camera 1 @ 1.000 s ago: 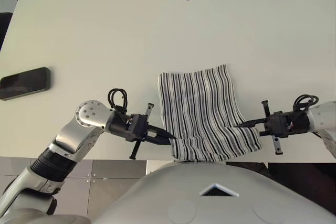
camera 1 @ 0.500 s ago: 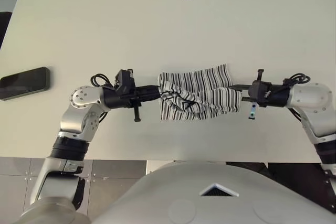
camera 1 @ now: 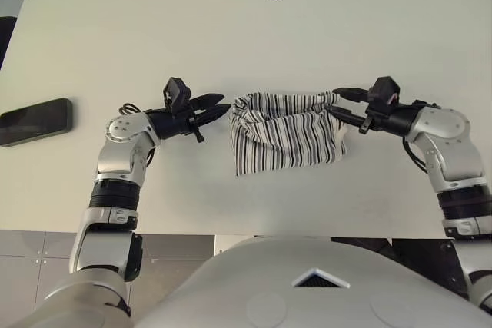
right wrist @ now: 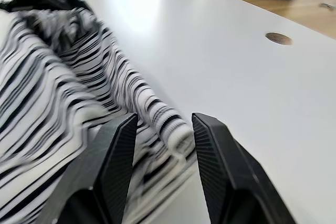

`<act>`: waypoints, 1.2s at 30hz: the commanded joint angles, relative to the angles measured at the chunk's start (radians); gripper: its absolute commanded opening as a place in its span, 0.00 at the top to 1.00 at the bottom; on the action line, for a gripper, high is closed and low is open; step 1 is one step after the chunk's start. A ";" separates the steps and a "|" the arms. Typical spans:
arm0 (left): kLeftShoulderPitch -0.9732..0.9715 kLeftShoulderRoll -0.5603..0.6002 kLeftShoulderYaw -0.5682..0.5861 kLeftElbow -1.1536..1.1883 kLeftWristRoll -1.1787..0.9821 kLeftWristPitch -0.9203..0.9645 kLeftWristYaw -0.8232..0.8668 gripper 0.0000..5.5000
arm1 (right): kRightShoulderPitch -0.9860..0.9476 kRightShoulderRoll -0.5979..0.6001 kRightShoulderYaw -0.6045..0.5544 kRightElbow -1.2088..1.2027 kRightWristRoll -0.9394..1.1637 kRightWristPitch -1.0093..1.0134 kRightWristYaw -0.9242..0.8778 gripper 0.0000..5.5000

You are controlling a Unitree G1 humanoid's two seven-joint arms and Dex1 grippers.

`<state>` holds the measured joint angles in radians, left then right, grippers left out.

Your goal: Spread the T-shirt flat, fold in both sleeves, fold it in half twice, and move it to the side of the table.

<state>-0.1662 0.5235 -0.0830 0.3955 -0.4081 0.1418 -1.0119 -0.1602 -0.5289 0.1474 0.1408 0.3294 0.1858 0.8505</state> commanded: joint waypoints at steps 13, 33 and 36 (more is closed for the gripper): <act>-0.121 -0.093 0.141 0.057 0.074 0.011 0.263 0.75 | 0.107 0.050 0.128 -0.180 -0.328 -0.553 -0.080 0.65; -0.091 -0.126 0.154 -0.014 0.085 0.040 0.294 0.75 | -0.086 -0.120 0.229 0.338 -0.922 -0.529 -0.404 0.65; -0.096 -0.133 0.158 -0.014 0.090 0.035 0.313 0.75 | -0.126 -0.275 0.235 0.480 -0.990 -0.534 -0.426 0.65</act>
<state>-0.2625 0.3976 0.0680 0.3879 -0.3325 0.1712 -0.7158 -0.3142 -0.6795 0.3628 0.4709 -0.5717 -0.3965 0.3956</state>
